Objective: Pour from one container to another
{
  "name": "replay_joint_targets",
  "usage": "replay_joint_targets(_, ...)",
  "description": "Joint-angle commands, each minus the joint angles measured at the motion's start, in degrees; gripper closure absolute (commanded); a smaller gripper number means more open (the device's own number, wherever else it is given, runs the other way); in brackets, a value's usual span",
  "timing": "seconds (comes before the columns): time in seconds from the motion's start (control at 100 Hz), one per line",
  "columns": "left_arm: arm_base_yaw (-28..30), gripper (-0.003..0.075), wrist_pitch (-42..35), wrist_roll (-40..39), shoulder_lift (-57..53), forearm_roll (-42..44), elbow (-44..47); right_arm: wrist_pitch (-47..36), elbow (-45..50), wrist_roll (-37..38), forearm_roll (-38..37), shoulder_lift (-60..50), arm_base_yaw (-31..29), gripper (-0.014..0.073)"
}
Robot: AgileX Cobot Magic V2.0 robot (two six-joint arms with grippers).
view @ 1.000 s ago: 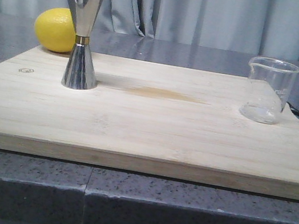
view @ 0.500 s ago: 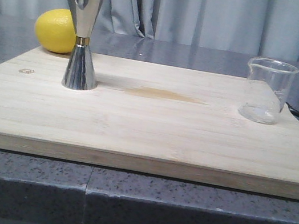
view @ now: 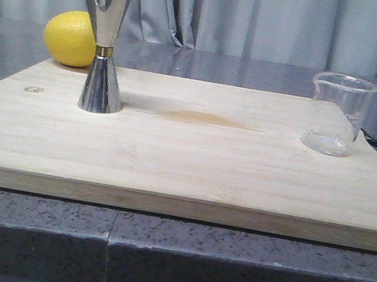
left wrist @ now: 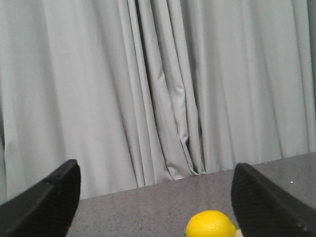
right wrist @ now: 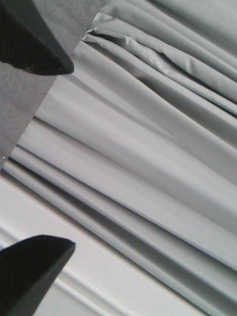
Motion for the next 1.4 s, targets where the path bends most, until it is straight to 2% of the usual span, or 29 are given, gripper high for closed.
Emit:
replay_joint_targets(0.0, 0.13, 0.0155, -3.69, -0.05, 0.45, 0.84, -2.03, -5.27, 0.38, 5.2, -3.53, 0.92, -1.52, -0.0002)
replay_joint_targets(0.12, 0.13, 0.0155, -4.27, -0.05, 0.45, 0.84, -2.03, -4.43, 2.29, 10.15, -5.46, 0.92, -4.5, -0.0001)
replay_joint_targets(0.23, 0.13, 0.0155, -4.36, -0.05, 0.45, 1.77, -1.92, -7.27, 4.06, 10.38, -9.06, 0.92, -8.19, -0.0001)
replay_joint_targets(0.33, 0.13, 0.0155, -4.72, -0.05, 0.45, 2.7, -1.92, -9.73, 5.03, 10.51, -8.48, 0.92, -11.63, -0.0001)
replay_joint_targets(0.46, 0.13, 0.0155, -4.24, -0.05, 0.45, 2.7, -1.92, -2.91, 5.82, 13.91, -7.77, 0.92, -13.83, -0.0001)
replay_joint_targets(0.56, 0.13, 0.0155, -3.13, -0.05, 0.45, 2.7, -1.67, -1.57, 7.8, 18.99, -7.02, 0.92, -13.84, -0.0001)
replay_joint_targets(0.71, 0.13, 0.0155, -2.9, -0.05, 0.45, 2.7, -0.07, -12.59, 12.76, 19.16, -6.3, 0.92, -13.84, -0.0001)
replay_joint_targets(0.79, 0.13, 0.0155, -3.04, -0.05, 0.45, 2.7, 1.29, -15.46, 13.93, 19.16, -6.3, 0.92, -13.84, -0.0001)
replay_joint_targets(0.98, 0.13, 0.0155, -4.25, -0.15, 0.45, 2.34, 5.81, -13.98, 14.4, 19.16, -6.3, 0.92, -13.25, -0.0001)
replay_joint_targets(1.2, 0.13, 0.0155, -8.34, -0.31, 0.45, 2.2, 11.47, -6.1, 14.77, 19.16, -2.41, 0.92, -13.14, -0.0001)
replay_joint_targets(1.39, 0.13, 0.0155, -13.58, -0.42, 0.45, 1.98, 15.15, -5.85, 17.88, 19.16, -1.58, 0.92, -13.14, 0.0001)
